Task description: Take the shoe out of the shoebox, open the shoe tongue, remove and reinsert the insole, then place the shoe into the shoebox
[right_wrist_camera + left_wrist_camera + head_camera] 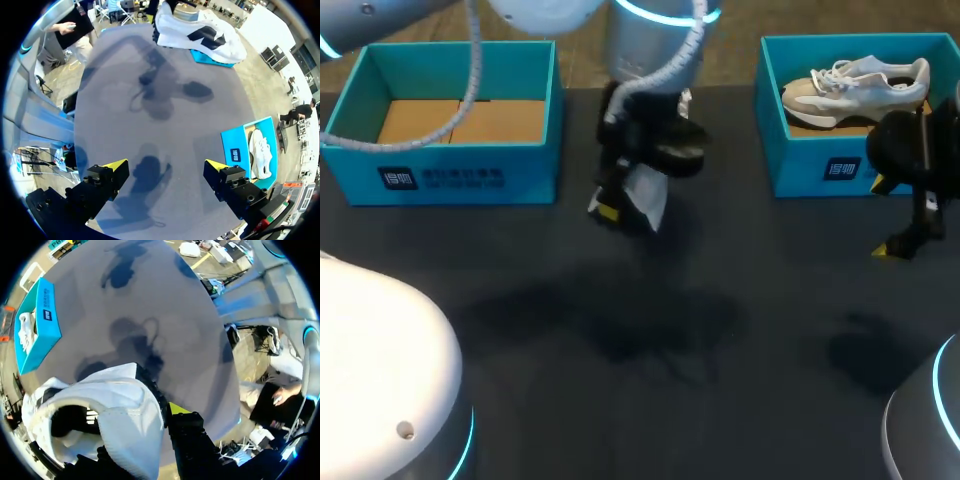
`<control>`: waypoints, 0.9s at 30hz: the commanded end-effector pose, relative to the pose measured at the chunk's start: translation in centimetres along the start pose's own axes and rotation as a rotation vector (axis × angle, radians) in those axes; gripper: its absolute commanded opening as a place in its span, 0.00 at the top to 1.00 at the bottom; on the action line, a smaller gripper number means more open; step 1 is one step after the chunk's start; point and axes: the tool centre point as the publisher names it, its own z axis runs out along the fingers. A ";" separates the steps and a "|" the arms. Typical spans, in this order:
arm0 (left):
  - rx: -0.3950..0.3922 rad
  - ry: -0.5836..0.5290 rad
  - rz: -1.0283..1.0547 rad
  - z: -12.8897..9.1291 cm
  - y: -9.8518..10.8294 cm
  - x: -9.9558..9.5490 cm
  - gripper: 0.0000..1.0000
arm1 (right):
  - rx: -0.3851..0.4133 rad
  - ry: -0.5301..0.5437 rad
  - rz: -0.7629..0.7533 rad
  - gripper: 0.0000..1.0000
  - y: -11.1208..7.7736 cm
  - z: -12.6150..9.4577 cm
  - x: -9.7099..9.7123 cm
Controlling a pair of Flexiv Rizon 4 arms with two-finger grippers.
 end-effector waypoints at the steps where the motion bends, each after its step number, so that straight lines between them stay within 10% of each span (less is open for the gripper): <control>1: 0.054 0.024 0.034 0.0 4.7 0.0 1.00 | 0.003 0.004 0.000 0.00 0.1 0.1 -0.2; 27: -0.004 0.107 0.022 1.0 22.3 -0.7 1.00 | 0.003 0.004 0.000 0.00 0.1 0.1 -0.2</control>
